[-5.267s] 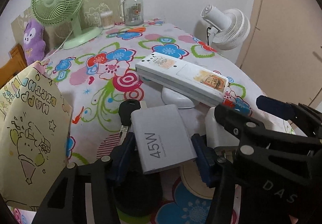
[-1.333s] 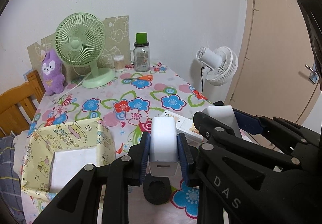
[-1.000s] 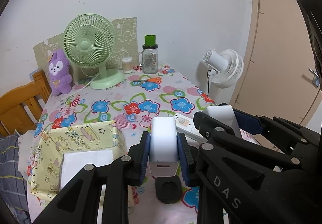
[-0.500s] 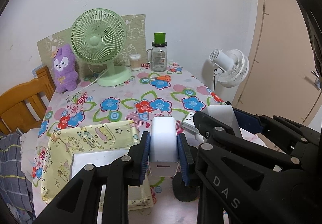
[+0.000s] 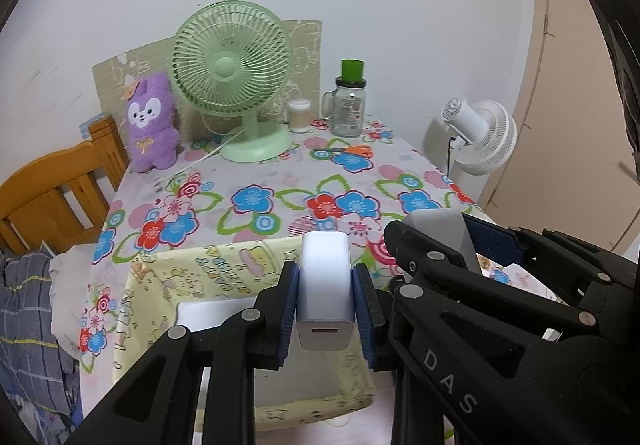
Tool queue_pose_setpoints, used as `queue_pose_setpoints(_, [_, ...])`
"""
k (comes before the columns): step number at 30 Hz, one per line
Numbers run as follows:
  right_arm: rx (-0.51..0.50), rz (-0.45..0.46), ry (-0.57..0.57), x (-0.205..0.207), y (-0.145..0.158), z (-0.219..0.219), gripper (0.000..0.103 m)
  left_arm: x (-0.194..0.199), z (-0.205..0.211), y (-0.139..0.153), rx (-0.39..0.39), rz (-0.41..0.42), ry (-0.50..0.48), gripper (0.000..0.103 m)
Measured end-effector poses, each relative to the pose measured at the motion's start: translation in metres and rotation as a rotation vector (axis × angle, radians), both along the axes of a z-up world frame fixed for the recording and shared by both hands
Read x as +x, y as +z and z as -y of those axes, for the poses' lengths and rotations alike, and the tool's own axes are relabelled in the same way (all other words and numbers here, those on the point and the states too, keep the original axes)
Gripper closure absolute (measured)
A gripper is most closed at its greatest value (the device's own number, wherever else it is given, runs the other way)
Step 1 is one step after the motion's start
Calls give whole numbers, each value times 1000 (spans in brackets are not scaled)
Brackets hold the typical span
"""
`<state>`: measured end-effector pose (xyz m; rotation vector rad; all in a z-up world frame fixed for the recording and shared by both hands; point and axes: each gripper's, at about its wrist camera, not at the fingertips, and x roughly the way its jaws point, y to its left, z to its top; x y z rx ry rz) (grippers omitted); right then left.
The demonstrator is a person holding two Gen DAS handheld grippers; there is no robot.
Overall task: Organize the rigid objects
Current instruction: 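Carry the held charger with the right gripper over the fabric box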
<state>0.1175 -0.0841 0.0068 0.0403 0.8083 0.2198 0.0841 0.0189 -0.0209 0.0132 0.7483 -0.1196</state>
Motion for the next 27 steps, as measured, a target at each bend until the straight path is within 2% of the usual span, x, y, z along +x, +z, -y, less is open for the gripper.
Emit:
queue_pose_setpoints(11, [13, -23, 37, 6, -7, -40, 60, 4, -36, -6, 16, -24, 40, 76])
queue_pose_setpoints(27, [-1, -77, 69, 19, -32, -81, 60, 14, -75, -32, 22, -74, 86, 76])
